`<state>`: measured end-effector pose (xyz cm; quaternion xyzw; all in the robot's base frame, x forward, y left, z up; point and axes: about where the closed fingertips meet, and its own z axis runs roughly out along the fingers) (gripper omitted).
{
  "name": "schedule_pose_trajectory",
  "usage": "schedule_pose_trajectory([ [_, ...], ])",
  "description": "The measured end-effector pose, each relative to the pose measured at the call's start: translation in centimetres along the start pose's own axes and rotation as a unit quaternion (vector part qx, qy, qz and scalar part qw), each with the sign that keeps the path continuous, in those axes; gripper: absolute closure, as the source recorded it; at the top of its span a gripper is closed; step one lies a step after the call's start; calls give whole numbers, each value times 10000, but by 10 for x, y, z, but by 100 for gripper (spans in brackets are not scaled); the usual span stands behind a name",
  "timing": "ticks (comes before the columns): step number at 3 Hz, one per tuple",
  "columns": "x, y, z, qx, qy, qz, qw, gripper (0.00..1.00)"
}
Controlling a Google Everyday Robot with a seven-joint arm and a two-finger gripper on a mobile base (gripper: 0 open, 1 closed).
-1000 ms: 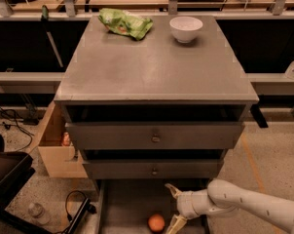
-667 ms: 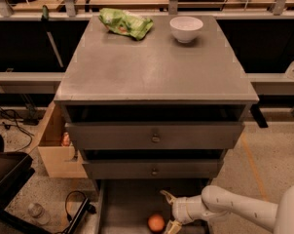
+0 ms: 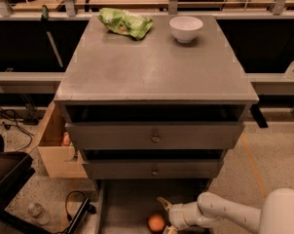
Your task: Pick orange from bottom drawer and place on counter
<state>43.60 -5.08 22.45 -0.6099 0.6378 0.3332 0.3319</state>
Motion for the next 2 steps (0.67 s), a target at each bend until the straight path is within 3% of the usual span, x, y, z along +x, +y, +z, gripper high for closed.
schedule_pose_trajectory([
  [1,4,-5,10,-38,-109,-3,9999,13],
  [2,0,-15,9,-67,-113,-32,9999,35],
])
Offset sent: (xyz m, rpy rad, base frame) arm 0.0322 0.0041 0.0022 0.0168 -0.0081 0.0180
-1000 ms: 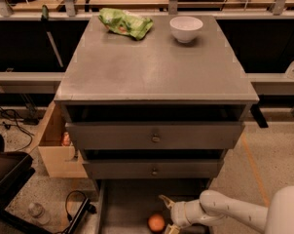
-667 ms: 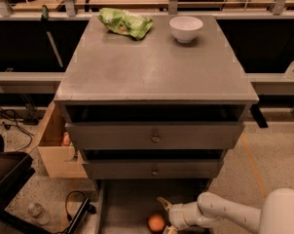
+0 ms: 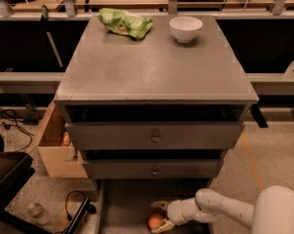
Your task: Pick orange from bottom drawer and place on counter
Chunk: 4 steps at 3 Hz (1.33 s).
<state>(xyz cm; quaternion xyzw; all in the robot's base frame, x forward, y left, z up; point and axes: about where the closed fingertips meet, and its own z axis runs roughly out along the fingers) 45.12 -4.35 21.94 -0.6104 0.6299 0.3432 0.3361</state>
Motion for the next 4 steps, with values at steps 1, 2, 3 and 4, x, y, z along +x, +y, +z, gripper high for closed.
schedule_pose_trajectory([
  [1,-1,-6,0,-87,29,19,10000,32],
  [2,7,-2,5,-200,5,106,9997,31],
  [3,20,6,10,-290,-22,233,9993,31],
  [4,31,11,20,-400,-60,357,9985,32],
])
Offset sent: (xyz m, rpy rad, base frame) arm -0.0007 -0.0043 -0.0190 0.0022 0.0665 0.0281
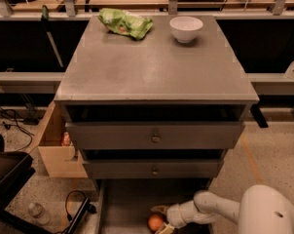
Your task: Pick orange from bottom drawer and place on counter
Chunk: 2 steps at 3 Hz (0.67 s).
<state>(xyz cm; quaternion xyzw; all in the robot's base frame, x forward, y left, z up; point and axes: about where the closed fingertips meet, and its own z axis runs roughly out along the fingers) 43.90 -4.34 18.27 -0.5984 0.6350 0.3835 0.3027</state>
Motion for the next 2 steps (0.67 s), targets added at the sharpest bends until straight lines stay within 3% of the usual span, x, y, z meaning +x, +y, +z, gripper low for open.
schedule_pose_trajectory([
  [1,-11,-12,-6,-19,113,-98,9999,32],
  [2,-5,-11,-1,-56,82,-63,9999,32],
])
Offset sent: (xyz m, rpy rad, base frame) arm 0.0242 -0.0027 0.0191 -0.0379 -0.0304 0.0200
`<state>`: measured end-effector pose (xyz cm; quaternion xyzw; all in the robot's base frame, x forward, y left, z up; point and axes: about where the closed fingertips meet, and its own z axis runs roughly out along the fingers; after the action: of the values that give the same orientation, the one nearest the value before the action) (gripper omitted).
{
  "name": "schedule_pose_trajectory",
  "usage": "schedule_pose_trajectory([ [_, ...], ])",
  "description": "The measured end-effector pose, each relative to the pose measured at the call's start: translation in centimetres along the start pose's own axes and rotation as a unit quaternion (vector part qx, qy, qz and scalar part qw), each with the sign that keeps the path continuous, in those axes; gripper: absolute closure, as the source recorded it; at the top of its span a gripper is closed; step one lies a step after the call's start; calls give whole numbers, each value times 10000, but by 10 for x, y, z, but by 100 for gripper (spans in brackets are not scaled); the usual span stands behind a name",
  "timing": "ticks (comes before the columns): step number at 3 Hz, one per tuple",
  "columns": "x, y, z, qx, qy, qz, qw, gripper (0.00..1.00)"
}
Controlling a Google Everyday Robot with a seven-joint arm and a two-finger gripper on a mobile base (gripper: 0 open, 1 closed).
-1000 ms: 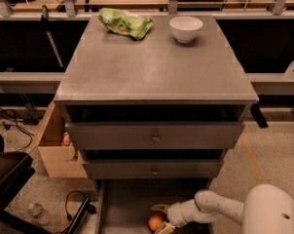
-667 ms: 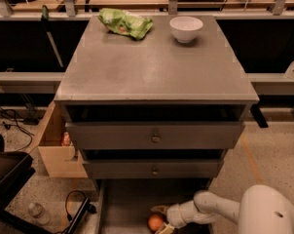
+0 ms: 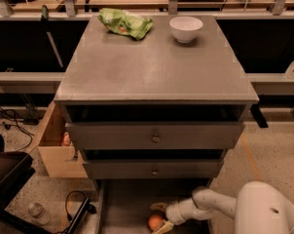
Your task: Pick orange from bottom drawer and place on counter
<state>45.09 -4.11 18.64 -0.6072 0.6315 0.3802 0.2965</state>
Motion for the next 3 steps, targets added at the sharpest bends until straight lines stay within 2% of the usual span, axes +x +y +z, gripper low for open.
schedule_pose_trajectory([
  [3,21,-3,19,-136,-23,123,9998,31],
])
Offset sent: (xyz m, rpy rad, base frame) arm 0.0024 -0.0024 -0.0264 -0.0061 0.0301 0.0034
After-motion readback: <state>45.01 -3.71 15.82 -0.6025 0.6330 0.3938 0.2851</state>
